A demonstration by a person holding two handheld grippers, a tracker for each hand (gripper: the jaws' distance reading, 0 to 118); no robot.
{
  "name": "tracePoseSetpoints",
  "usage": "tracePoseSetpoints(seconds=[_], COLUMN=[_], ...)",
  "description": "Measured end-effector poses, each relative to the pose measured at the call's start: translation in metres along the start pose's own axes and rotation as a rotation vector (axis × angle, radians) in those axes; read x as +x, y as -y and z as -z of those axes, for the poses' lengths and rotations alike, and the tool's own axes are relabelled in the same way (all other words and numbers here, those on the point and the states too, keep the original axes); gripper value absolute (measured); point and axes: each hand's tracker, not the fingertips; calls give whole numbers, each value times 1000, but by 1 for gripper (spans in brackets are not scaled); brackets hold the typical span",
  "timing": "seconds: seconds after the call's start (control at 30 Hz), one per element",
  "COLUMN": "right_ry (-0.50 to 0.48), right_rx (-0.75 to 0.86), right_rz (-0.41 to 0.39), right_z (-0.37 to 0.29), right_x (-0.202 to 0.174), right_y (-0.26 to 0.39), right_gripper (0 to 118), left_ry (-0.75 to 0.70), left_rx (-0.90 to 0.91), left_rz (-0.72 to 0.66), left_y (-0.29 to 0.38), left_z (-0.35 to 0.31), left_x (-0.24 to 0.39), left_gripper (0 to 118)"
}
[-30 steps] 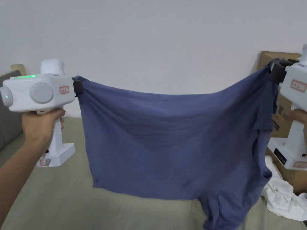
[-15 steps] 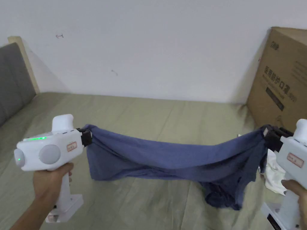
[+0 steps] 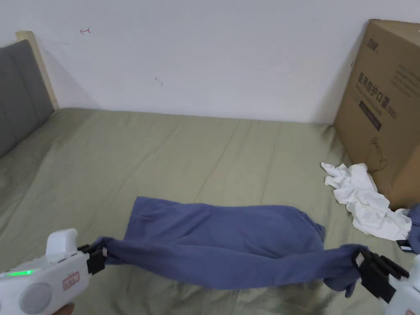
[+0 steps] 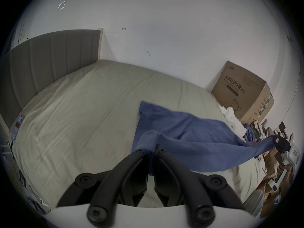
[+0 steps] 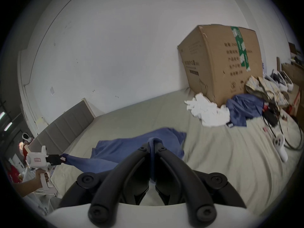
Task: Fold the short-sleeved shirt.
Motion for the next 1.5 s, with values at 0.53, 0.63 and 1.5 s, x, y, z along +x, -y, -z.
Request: tracePoseSetpoints(seconds=[0.53, 0.63, 1.5], right_ry=[144, 209, 155], right_rx=[-254, -381, -73], right_rz=[65, 66, -82], right_z=[-71, -52, -54], right_x=[21, 30, -54], right_y=[103, 122, 4], right_gripper=[6, 6, 114], left_ry=[-107, -125, -29], left_rx=[-166, -209, 64], left_rz=[18, 8, 17], left_y=[105, 118, 17], left_z=[-40, -30, -89], left_x=[-37, -37, 38], left_gripper=[10, 10, 118])
